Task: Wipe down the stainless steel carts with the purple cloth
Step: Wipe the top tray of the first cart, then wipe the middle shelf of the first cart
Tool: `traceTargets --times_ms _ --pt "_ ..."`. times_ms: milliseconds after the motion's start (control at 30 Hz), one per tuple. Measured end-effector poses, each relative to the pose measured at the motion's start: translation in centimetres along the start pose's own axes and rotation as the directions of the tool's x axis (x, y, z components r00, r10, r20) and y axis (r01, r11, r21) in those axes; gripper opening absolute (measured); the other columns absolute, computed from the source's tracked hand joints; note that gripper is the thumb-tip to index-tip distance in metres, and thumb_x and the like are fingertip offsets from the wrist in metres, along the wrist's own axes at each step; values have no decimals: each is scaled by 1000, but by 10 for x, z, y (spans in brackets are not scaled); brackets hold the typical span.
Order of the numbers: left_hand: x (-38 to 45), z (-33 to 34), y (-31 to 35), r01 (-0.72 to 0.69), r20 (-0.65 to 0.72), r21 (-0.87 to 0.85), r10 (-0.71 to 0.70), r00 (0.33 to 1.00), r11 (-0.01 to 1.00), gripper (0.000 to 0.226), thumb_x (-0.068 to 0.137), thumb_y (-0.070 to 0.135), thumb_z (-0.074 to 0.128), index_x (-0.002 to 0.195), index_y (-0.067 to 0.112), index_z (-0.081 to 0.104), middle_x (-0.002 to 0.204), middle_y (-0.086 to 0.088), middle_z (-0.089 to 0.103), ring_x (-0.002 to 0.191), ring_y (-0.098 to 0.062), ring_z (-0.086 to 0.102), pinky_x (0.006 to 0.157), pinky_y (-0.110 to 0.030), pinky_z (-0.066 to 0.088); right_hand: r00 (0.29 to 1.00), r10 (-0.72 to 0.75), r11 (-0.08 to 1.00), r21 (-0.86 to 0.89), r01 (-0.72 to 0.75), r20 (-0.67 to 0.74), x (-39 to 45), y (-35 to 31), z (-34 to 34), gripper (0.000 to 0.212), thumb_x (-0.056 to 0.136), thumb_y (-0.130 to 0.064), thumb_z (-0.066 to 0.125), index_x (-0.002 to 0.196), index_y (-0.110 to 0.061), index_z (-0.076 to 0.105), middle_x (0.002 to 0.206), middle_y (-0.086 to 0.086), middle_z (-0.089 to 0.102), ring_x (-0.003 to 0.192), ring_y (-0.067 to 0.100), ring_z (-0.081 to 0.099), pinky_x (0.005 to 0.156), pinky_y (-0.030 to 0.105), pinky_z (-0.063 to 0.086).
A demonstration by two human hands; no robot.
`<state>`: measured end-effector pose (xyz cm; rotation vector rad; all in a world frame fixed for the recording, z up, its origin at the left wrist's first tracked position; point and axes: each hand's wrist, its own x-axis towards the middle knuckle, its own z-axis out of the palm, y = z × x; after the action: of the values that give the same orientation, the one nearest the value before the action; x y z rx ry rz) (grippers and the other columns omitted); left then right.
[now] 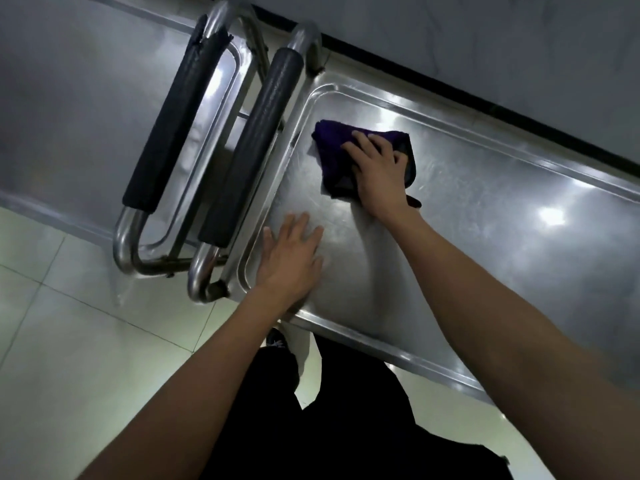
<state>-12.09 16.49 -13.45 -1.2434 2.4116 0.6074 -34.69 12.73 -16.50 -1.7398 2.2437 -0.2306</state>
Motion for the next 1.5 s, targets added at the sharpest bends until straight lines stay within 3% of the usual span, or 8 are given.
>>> traceTargets --times_ms 200,333,600,767,867,1133,1300,1500 --pt "-35 1 -4 -149 -86 76 156 984 986 44 97 38 45 136 20 52 145 -6 45 137 -27 35 108 -53 35 999 29 1000 12 -29 -38 -125 -3 16 42 97 -14 52 136 -26 56 154 -4 44 139 26 36 98 49 32" --pt "-66 15 -13 -241 -74 63 245 967 968 42 97 36 46 136 20 54 141 -4 50 133 -26 39 104 -48 38 993 85 995 -42 -89 -82 -202 -31 31 42 93 -10 57 133 -24 60 152 -5 47 138 24 40 95 47 36" --pt "-138 41 -53 -296 -28 29 296 955 955 42 100 36 47 140 22 52 146 -1 48 137 -24 37 109 -49 37 906 419 908 3 -419 -60 -257 -92 44 52 94 -58 47 135 -28 54 156 -3 39 147 20 24 111 54 23" --pt "-159 53 -69 -292 -59 1 291 955 956 43 100 39 52 140 24 52 145 0 48 138 -22 36 108 -47 38 818 570 821 -24 -570 72 -224 -100 43 80 88 -75 43 155 -40 16 167 7 -4 150 44 -6 113 71 8" --pt "-160 57 -77 -277 -83 -43 272 959 960 43 100 37 53 141 24 52 144 0 50 138 -22 37 109 -47 38 803 590 806 -2 -592 87 -217 -99 48 73 94 -67 43 156 -43 14 167 7 -11 149 48 -11 115 72 5" --pt "-163 62 -85 -330 -143 -89 316 938 940 41 100 31 55 140 20 56 145 -1 51 139 -23 36 111 -48 33 864 504 855 -134 -500 -9 -251 -99 55 57 100 -31 54 151 -40 30 162 7 22 145 39 20 109 68 27" --pt "-184 70 -84 -351 -139 -62 340 930 934 41 101 32 52 141 21 55 144 0 51 137 -22 39 112 -47 33 882 468 883 -67 -465 58 -291 -119 58 51 101 -27 51 149 -39 37 162 4 26 144 37 23 106 62 32" --pt "-231 100 -85 -303 -109 -68 295 949 951 43 102 34 50 143 24 53 149 2 48 140 -19 35 112 -43 30 911 411 906 98 -411 19 -358 -154 61 55 97 -13 56 147 -32 45 159 6 32 143 33 28 107 60 35"
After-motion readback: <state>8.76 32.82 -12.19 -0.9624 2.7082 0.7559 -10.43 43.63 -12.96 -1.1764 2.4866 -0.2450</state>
